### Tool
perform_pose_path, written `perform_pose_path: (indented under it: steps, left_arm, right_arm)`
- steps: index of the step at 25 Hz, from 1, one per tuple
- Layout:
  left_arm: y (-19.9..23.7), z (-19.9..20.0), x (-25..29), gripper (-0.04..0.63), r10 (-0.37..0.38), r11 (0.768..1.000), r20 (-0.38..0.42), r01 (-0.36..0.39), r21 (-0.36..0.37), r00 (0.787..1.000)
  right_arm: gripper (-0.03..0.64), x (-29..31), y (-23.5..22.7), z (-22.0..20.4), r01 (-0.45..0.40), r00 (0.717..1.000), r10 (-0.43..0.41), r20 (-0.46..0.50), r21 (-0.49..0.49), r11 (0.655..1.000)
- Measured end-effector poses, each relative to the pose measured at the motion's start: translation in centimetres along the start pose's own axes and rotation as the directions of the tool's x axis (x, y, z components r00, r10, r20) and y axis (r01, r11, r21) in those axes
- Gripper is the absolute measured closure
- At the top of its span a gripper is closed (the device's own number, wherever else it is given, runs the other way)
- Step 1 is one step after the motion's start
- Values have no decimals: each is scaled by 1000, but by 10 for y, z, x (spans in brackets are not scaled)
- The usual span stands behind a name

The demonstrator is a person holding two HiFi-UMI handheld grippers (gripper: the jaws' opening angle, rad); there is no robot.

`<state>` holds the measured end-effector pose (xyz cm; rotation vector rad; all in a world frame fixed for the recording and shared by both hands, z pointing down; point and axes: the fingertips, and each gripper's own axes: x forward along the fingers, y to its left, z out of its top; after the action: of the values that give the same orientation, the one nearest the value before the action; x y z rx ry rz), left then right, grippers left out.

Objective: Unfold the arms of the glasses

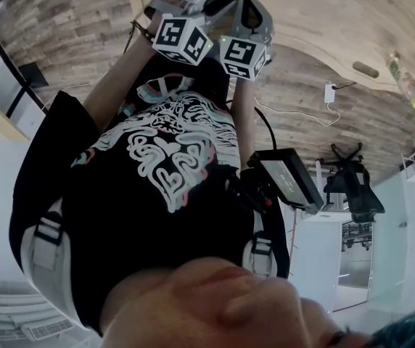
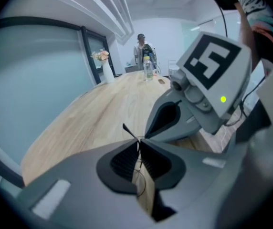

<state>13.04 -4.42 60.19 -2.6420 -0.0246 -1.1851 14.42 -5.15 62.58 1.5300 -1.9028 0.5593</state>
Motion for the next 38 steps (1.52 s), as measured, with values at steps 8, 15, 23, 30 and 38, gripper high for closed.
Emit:
perform_pose_path:
  steps: [8, 15, 23, 30, 38]
  left_arm:
    - [14, 6, -13, 589, 45, 998, 16, -45, -38, 999]
    - [27, 3, -45, 589, 112, 983, 36, -106, -151, 993]
    - [70, -15, -86, 588, 259, 894, 33, -226, -387, 965]
    - [73, -31, -91, 582, 256, 879, 33, -218, -425, 966]
    - [73, -32, -81, 589, 255, 882, 43, -214, -419, 966]
  right_arm:
    - [617, 1, -5, -1, -18, 1000, 18, -4, 15, 1000]
    - [617, -4, 4, 2, -48, 999, 48, -8, 33, 998]
    - [617, -4, 12, 9, -112, 993, 114, -22, 73, 991]
    - [617, 0, 22, 8, -141, 987, 143, -69, 27, 990]
    - [617, 3, 26, 11, -132, 984, 124, -126, -51, 990]
